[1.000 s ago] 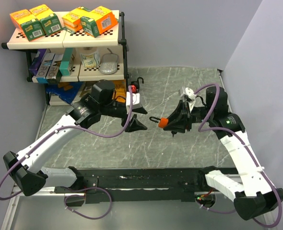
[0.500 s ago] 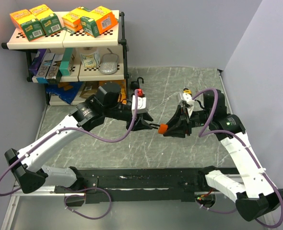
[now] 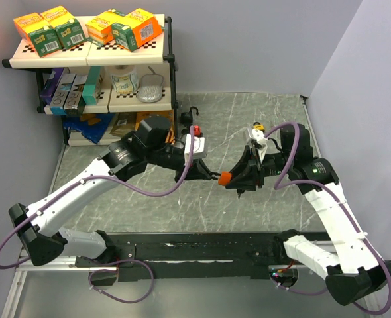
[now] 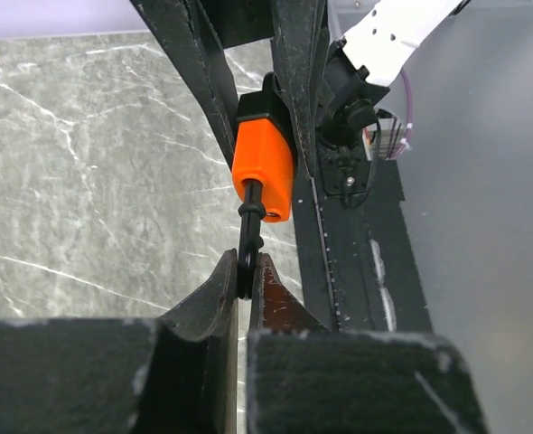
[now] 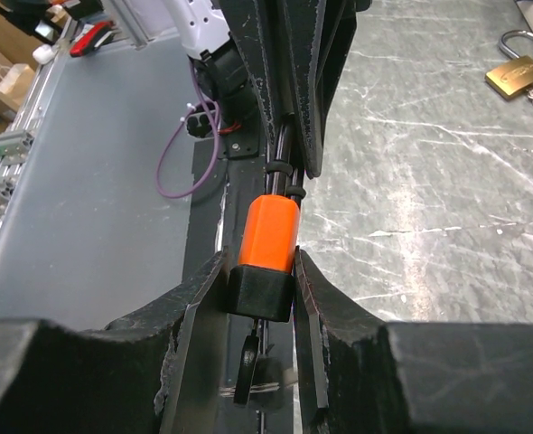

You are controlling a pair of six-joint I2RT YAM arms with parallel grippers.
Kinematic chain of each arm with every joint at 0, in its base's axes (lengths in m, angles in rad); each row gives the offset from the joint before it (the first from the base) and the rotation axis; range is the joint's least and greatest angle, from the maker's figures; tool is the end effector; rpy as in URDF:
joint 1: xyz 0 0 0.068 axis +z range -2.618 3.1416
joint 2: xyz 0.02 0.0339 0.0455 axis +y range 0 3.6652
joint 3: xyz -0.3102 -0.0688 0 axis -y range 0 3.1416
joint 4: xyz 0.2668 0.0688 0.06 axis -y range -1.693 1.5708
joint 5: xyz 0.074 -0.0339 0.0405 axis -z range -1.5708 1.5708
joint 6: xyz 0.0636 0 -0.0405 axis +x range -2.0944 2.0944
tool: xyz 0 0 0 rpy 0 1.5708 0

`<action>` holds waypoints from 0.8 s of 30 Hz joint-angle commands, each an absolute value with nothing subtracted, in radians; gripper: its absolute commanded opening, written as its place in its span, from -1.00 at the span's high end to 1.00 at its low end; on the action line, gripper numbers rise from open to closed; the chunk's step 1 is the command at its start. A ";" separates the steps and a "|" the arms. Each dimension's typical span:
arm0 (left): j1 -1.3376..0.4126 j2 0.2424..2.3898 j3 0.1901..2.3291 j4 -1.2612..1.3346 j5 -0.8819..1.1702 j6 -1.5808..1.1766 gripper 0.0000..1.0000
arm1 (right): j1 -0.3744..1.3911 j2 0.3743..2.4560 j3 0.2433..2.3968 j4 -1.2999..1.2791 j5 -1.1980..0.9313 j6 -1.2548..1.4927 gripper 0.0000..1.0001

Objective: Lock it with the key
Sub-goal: Lock the lock.

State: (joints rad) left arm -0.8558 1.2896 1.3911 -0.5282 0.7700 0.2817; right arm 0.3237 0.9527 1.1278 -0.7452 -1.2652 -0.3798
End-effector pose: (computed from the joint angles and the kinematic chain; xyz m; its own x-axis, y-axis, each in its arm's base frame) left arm 0.1647 -0.2572 0.4487 0.0055 0.2980 -0.9545 0.9953 -0.0944 -0.0237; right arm 0.1427 0.1119 0.4216 -0.1576 -0.1705 -0.9727 -0.9855 -0.0359 0.1659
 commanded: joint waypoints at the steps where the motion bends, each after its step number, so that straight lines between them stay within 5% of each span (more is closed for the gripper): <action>1: -0.824 1.269 1.388 -0.451 0.833 0.174 0.98 | 0.333 0.957 1.201 -0.738 -1.263 -0.390 0.26; 6: -0.691 1.267 1.353 -0.339 0.939 0.006 0.98 | 0.333 0.927 1.203 -0.727 -1.148 -0.356 -0.62; 11: -0.638 1.250 1.335 -0.255 1.025 -0.115 0.98 | 0.331 0.868 1.167 -0.719 -1.081 -0.405 -0.96; 24: -0.696 1.250 1.379 -0.381 1.043 -0.015 0.98 | 0.334 0.954 1.238 -0.693 -1.133 -0.433 -0.96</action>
State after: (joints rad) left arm -0.6746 1.2892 1.3300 -0.3870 1.0149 -0.0612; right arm 0.3275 0.9554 1.1759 -0.7208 -1.0893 -0.4026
